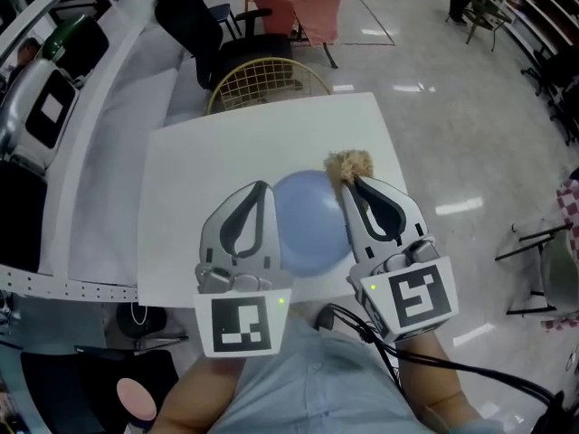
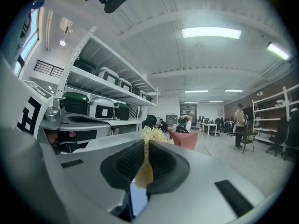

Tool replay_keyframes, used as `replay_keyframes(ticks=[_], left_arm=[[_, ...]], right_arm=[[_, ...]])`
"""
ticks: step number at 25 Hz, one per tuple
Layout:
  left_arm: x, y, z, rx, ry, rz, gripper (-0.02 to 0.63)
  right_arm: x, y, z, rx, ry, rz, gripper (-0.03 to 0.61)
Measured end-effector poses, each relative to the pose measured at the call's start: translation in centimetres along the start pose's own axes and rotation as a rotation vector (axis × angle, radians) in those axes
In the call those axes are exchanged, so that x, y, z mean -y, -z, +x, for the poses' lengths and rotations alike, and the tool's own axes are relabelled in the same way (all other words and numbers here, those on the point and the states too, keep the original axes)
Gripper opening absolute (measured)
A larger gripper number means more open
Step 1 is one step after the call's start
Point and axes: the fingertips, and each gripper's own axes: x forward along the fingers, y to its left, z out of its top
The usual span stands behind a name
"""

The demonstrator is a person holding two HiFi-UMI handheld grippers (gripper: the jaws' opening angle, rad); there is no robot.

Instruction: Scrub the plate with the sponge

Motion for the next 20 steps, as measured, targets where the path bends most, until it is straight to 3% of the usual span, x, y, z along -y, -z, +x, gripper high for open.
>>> replay_keyframes(ticks=[20], left_arm=[[0.85, 0.22, -0.12, -0.018, 0.021, -0.013, 0.015]], right_arm=[[-0.32, -0.17, -0.41, 0.038, -0.023, -0.003, 0.035]])
